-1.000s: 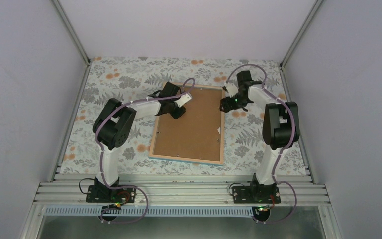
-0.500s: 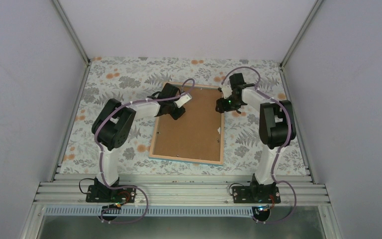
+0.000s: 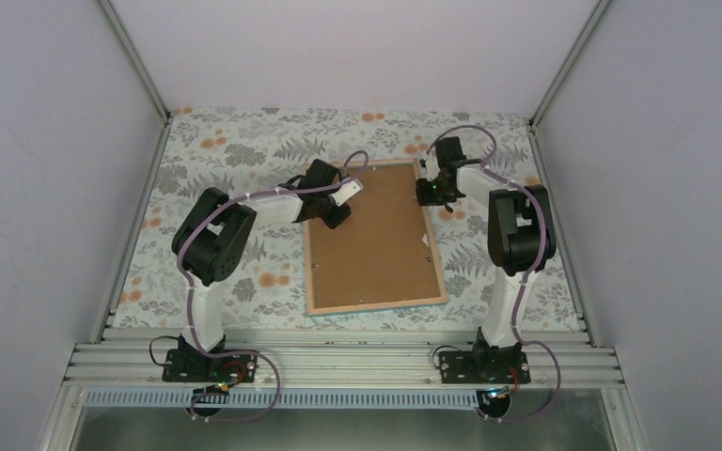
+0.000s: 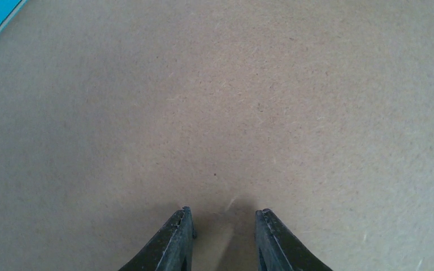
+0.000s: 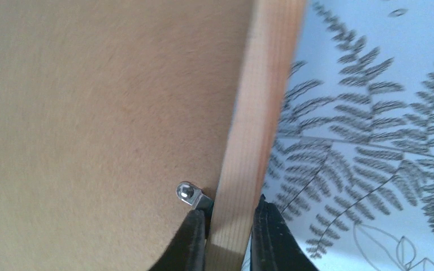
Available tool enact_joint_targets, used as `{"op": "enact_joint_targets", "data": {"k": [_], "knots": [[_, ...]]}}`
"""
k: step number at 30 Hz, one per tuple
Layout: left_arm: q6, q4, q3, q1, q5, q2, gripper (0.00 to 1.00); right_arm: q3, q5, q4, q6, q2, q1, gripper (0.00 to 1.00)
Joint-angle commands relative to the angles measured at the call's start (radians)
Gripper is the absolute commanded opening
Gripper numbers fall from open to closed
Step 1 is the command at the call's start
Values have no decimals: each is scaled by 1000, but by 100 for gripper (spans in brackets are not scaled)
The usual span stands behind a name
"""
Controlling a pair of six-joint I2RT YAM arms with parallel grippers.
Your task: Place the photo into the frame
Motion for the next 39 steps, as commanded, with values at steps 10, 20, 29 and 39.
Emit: {"op": "enact_joint_targets", "data": {"k": [10, 20, 29, 39], "knots": [[-3, -63, -4, 2, -37, 25, 29, 172, -50, 13, -83, 155, -7, 22], [2, -65, 0, 6, -51, 15, 29, 96, -222, -172, -332, -52, -49, 84], [0, -69, 7, 6, -44, 18, 29, -275, -144, -271, -507, -366, -52, 84], [-3, -66, 1, 5, -39, 19, 29, -364, -108, -218, -460, -322, -52, 65]]}}
